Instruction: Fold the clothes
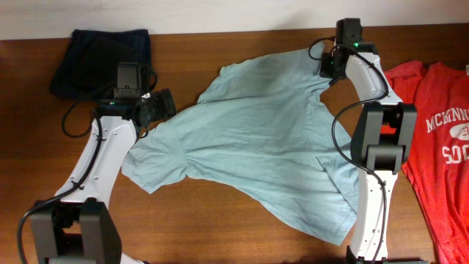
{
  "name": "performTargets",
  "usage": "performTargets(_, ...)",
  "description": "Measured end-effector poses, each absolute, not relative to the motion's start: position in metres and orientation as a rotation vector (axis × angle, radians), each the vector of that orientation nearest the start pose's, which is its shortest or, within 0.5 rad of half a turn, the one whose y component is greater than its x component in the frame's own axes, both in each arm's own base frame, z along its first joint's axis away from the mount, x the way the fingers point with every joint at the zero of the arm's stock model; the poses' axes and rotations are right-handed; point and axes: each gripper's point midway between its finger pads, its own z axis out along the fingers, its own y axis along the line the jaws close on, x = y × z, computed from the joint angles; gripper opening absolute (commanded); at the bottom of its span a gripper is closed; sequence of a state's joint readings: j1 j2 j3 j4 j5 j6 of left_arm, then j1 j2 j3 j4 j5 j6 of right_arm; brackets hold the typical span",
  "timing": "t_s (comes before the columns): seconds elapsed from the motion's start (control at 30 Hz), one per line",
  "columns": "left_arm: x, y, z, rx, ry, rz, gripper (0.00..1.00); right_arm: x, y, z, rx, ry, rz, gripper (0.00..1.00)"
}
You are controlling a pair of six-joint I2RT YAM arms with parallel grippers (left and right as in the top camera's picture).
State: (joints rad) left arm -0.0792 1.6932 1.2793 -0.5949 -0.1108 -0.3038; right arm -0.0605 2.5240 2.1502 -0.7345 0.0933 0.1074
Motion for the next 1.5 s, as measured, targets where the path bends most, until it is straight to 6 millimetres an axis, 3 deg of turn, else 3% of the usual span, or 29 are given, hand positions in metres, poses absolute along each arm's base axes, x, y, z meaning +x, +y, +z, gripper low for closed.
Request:
performTargets(0.27, 0.431, -0.015, 0.125, -0.329, 2.549, -0.001, 0.99, 0.570, -0.080, 0.005, 0.325, 2.742, -0.150, 0.04)
performTargets(0.5, 0.431, -0.015, 0.125, -0.329, 2.549, -0.001, 0.99, 0.569, -0.099, 0.007, 0.370, 2.731, -0.142, 0.04)
performTargets(0.57, 0.431, -0.015, 0.125, -0.329, 2.549, -0.001, 0.99, 0.570, -0.099, 0.007, 0.370, 2.728, -0.133, 0.09)
performTargets(0.67, 0.431, -0.015, 0.125, -0.329, 2.549, -0.001, 0.99, 0.572, -0.098, 0.014, 0.368, 2.721, -0.121, 0.36)
performTargets(0.73, 0.431, -0.015, 0.125, -0.329, 2.549, -0.001, 0.99, 0.574, -0.097, 0.023, 0.358, 2.721, -0.105, 0.52)
performTargets(0.83, 0.431, -0.015, 0.125, -0.329, 2.548, -0.001, 0.99, 0.579, -0.097, 0.047, 0.359, 2.701, -0.089, 0.58)
performTargets(0.93, 0.431, -0.015, 0.125, -0.329, 2.549, -0.001, 0.99, 0.577, -0.098, 0.083, 0.367, 2.684, -0.078, 0.77)
performTargets(1.03, 0.431, -0.015, 0.125, -0.329, 2.548, -0.001, 0.99, 0.571, -0.105, 0.119, 0.379, 2.667, -0.076, 0.87)
performTargets(1.07, 0.432, -0.015, 0.125, -0.329, 2.548, -0.002, 0.99, 0.567, -0.109, 0.133, 0.386, 2.657, -0.078, 0.99)
performTargets(1.2, 0.443, -0.016, 0.133, -0.326, 2.492, -0.016, 0.99, 0.540, -0.133, 0.167, 0.462, 2.660, -0.092, 0.99)
performTargets(1.33, 0.463, -0.022, 0.148, -0.309, 2.393, -0.075, 0.99, 0.514, -0.152, 0.165, 0.536, 2.728, -0.099, 0.99)
performTargets(1.5, 0.477, -0.050, 0.164, -0.227, 2.329, -0.271, 0.99, 0.511, -0.158, 0.163, 0.554, 2.730, -0.101, 0.99)
